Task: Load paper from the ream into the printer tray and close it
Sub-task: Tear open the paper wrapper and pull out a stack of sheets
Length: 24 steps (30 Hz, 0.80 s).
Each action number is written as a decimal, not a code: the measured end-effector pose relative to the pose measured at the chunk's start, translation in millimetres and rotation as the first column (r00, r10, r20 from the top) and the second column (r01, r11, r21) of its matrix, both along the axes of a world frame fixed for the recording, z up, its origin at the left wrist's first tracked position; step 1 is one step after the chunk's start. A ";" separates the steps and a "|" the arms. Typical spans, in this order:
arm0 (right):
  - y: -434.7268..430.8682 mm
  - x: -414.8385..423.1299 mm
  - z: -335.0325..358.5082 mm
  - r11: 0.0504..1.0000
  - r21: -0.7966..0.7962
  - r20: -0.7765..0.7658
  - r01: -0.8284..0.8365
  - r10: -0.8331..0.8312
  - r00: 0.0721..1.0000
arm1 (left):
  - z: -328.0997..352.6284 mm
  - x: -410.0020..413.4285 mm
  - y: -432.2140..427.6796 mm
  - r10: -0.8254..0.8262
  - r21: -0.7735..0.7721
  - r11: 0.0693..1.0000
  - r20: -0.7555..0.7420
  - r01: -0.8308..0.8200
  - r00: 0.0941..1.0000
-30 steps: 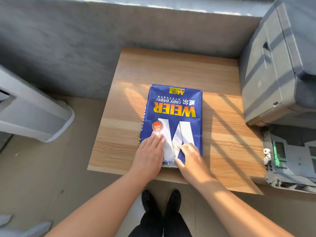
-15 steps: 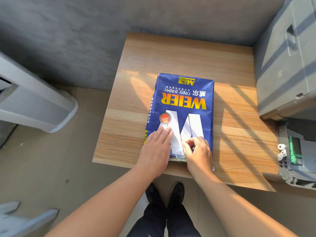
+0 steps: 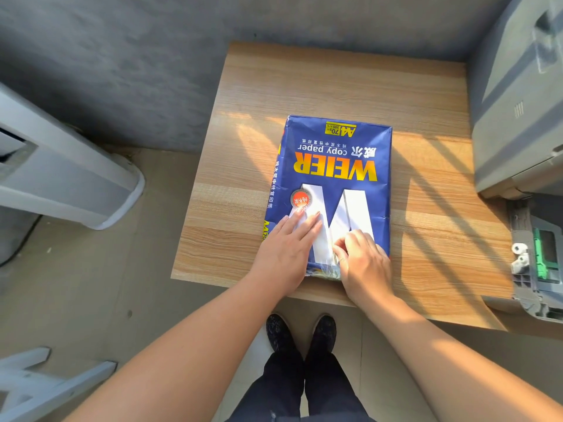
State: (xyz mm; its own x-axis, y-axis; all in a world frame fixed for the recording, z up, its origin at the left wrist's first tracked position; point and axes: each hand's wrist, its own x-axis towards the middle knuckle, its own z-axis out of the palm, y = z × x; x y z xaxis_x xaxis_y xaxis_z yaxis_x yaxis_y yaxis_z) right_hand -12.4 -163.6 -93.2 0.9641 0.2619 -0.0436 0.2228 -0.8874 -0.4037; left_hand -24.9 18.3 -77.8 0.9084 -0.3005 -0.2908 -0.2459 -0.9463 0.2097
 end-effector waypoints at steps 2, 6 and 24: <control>-2.7 -2.9 1.2 0.999 -0.001 0.033 -0.045 0.045 0.998 | 0.4 0.8 -1.0 0.001 0.010 1.000 -0.011 -0.001 1.000; -8.5 -5.6 8.4 0.991 0.042 0.048 -0.127 0.125 0.991 | 2.9 1.1 -0.6 -0.001 0.006 1.000 -0.024 0.001 1.000; -48.0 -86.6 29.6 0.833 -0.146 0.137 -0.533 0.551 0.823 | -12.8 -0.5 1.1 -0.019 0.043 0.999 -0.007 0.019 1.000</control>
